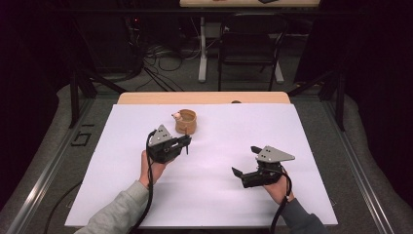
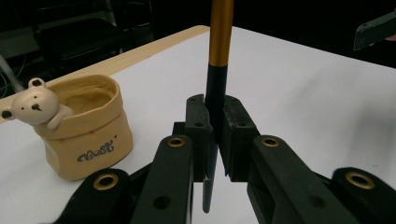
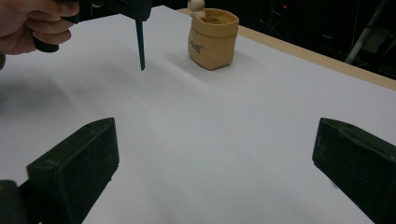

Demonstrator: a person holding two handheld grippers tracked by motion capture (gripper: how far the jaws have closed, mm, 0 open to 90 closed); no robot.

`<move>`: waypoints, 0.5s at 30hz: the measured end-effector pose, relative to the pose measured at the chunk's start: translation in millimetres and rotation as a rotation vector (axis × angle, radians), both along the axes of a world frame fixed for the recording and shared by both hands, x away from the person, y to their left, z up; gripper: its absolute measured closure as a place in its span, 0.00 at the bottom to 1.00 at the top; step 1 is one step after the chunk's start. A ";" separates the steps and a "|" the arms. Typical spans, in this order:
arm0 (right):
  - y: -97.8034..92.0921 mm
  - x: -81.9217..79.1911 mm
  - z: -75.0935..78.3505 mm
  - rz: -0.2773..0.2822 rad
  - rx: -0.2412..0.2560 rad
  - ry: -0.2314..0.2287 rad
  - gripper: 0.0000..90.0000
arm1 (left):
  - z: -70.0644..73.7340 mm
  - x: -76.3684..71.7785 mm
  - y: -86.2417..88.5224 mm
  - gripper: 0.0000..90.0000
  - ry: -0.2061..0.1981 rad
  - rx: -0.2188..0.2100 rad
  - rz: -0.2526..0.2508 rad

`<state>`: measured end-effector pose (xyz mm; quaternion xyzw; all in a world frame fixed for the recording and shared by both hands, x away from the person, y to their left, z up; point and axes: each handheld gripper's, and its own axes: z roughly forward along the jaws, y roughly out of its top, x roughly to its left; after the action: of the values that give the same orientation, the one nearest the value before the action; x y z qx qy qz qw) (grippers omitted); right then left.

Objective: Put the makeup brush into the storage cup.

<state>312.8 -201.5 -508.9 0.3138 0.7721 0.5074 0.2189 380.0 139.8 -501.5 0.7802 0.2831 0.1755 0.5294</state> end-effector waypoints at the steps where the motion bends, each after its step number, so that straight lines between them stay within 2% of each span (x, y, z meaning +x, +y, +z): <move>1: 0.0 0.2 -0.2 0.000 -0.004 -0.002 0.00 | 0.7 0.6 0.3 0.92 0.002 0.002 -0.003; 8: -4.2 0.7 1.9 -0.030 0.003 -0.024 0.00 | 6.6 4.5 0.5 0.92 -0.002 -0.004 0.006; 15: -4.8 1.5 1.6 -0.032 0.000 -0.039 0.00 | 9.6 12.4 -5.4 0.92 -0.005 0.023 -0.002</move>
<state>314.3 -206.3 -507.3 0.3161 0.7626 0.5100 0.2416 392.4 134.4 -491.9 0.7860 0.2790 0.1800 0.5214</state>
